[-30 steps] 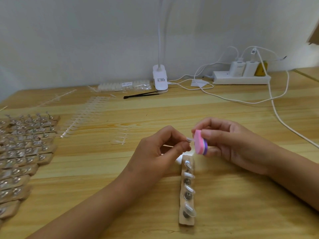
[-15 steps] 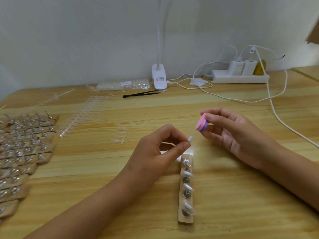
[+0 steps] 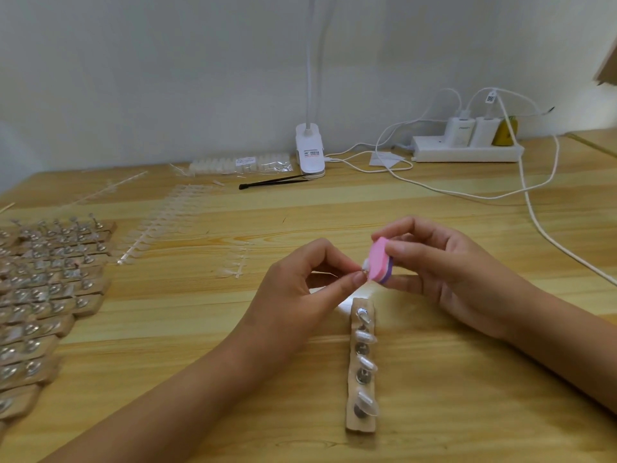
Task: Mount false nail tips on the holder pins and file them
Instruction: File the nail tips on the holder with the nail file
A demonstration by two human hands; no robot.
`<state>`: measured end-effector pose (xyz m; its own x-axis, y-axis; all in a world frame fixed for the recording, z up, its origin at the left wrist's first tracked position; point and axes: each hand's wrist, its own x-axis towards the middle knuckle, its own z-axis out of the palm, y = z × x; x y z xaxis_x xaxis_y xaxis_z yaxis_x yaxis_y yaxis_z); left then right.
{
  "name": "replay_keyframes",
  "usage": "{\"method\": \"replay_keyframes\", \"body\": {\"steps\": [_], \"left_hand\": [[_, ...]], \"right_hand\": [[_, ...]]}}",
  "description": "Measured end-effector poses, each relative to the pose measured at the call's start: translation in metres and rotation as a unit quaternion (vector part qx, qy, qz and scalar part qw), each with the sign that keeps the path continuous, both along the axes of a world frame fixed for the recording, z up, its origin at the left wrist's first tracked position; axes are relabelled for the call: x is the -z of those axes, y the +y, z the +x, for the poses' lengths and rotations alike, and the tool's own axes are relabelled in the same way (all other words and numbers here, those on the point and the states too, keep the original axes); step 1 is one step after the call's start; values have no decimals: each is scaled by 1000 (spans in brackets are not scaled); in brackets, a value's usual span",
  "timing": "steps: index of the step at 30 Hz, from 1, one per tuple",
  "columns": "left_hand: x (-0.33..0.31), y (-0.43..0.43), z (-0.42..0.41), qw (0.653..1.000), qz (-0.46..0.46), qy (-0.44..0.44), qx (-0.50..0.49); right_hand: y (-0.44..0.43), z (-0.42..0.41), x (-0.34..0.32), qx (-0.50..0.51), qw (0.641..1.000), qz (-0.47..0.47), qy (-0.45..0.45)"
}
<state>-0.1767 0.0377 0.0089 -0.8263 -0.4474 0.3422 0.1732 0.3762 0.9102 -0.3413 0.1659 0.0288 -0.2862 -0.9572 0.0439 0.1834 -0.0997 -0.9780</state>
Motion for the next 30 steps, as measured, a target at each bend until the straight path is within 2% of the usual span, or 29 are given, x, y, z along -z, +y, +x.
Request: {"method": "replay_keyframes", "body": {"steps": [11, 15, 18, 23, 27, 30], "left_hand": [[1, 1, 0, 999, -33, -5, -2], [0, 0, 0, 999, -35, -8, -11], [1, 0, 0, 999, -47, -9, -14], [0, 1, 0, 998, -55, -24, -15], [-2, 0, 3, 999, -4, -48, -6], [-5, -3, 5, 994, 35, -97, 17]], "right_hand": [[1, -3, 0, -38, 999, 9, -1], [1, -4, 2, -14, 1000, 1, -5], [2, -3, 0, -48, 999, 11, -7], [-2, -8, 1, 36, 997, 13, -68], [0, -17, -2, 33, 993, -12, -110], [0, -22, -2, 15, 993, -19, -116]]}}
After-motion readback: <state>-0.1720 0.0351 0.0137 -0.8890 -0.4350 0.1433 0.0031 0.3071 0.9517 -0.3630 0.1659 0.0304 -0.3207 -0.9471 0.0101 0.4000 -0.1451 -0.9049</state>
